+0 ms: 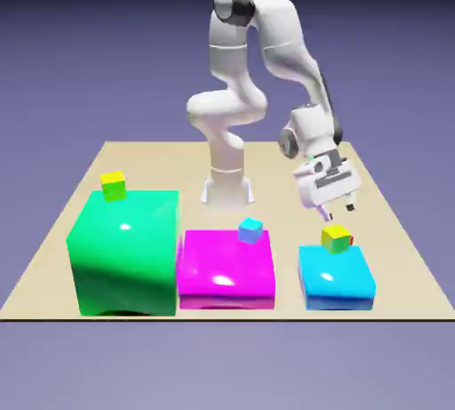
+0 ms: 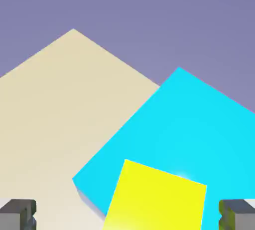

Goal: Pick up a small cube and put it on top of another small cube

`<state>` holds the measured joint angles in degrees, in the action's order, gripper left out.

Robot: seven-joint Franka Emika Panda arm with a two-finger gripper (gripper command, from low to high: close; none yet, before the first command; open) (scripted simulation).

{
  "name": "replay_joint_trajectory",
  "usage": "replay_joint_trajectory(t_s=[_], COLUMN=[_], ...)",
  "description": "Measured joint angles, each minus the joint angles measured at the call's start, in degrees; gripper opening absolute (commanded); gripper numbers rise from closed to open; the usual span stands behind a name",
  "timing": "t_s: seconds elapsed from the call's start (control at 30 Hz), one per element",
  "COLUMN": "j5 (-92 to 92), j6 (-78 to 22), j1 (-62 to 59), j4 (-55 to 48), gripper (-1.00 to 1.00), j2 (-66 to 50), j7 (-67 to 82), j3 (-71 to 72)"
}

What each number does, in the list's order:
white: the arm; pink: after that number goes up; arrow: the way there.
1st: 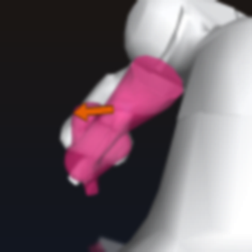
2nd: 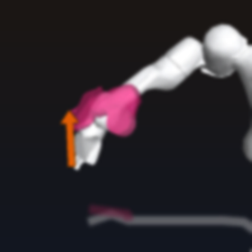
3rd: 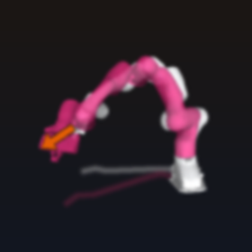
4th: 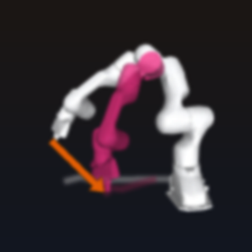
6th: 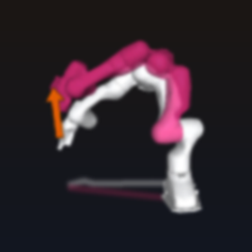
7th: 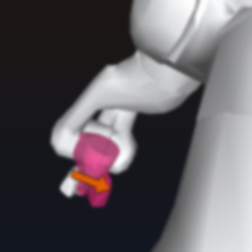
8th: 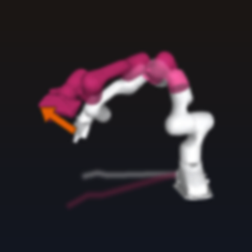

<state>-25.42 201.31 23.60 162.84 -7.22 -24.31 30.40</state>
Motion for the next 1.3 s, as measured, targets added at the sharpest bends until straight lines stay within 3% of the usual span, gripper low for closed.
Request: replay_joint_trajectory(t_s=[0.13, 0.4, 0.43, 0.8, 1.0, 1.3], j5=[-2.63, -1.24, -1.13, -2.22, 6.07, 27.72], j6=[3.93, 12.87, 13.58, 3.64, 2.83, -8.91], j1=[0.34, 3.79, 4.07, -0.47, -9.07, -25.9], j4=[2.14, -5.86, -6.5, 1.6, -4.14, -15.43], gripper=[0.0, 0.0, -1.0, -1.0, -1.0, -1.0], j2=[-7.29, -23.88, -25.19, -7.21, -13.51, -18.73], j7=[-1.46, 2.09, 2.37, -1.42, -14.48, -34.18], j3=[1.91, -3.71, -4.15, 2.03, 9.78, 19.59])
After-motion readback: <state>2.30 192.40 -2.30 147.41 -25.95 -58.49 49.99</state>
